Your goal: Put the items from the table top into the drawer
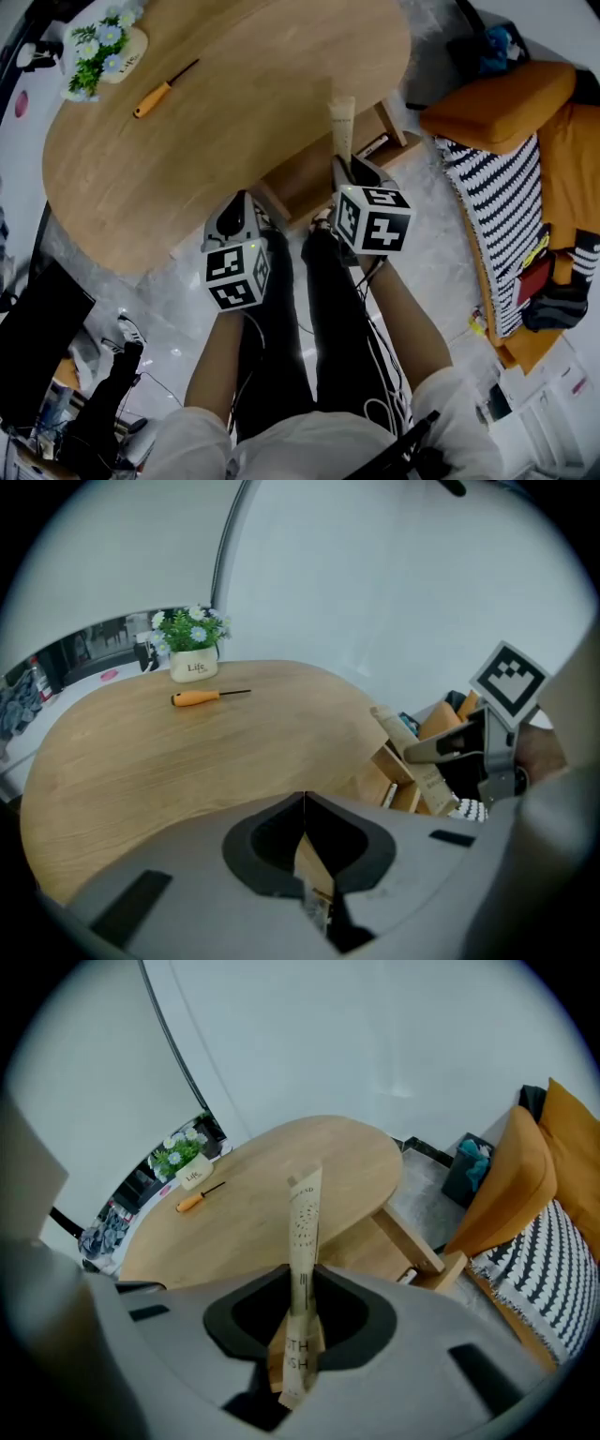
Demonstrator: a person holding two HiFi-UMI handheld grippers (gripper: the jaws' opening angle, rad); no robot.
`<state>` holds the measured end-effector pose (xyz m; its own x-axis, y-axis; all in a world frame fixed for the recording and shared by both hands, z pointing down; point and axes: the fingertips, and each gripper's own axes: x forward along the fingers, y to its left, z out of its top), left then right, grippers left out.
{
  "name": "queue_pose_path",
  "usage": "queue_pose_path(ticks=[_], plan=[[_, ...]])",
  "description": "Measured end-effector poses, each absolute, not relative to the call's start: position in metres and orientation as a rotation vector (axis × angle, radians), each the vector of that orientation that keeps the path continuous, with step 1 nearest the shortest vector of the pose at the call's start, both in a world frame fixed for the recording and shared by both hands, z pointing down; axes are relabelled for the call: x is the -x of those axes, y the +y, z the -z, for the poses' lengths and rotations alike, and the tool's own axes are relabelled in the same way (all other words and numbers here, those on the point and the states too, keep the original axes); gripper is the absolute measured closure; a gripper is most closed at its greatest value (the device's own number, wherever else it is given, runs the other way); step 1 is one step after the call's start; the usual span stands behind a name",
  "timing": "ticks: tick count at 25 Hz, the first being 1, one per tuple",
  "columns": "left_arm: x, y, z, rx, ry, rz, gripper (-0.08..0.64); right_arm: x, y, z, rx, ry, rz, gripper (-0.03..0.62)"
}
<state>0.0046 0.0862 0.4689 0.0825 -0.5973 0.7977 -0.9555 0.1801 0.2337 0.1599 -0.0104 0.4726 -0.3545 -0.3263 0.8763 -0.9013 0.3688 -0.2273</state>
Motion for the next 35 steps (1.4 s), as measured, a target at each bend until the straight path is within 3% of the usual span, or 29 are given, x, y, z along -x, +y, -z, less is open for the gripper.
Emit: queue_pose_path(ticks=[13, 27, 29, 31, 35], plan=[[-0.065, 0.048, -0.453, -1.727, -1.457, -0.672, 0.551, -0.238, -0.005, -0.469, -1.359, -1.77, -1.176, 0.522], [-0.069, 0.04, -0.446, -1.851, -1.351, -0.769, 0.551, -0.232, 0.004, -0.46, -1.507, -1.74, -1.365, 0.52], [-0.066, 0.037, -0.444, -1.86, -1.35, -0.773, 0.551, -0.224, 0.002, -0.457, -1.522, -1.756, -1.408, 0.508], [-0.061, 0.035, -0.444, -1.862, -1.354, -0.775, 0.551, -0.217, 0.001, -0.456, -1.541, -1.775, -1.452, 0.447], [-0.052, 0.034, -0.447, -1.853, -1.369, -0.767, 0.551, -0.214, 0.004, -0.462, -1.535, -1.767, -1.462, 0.442]])
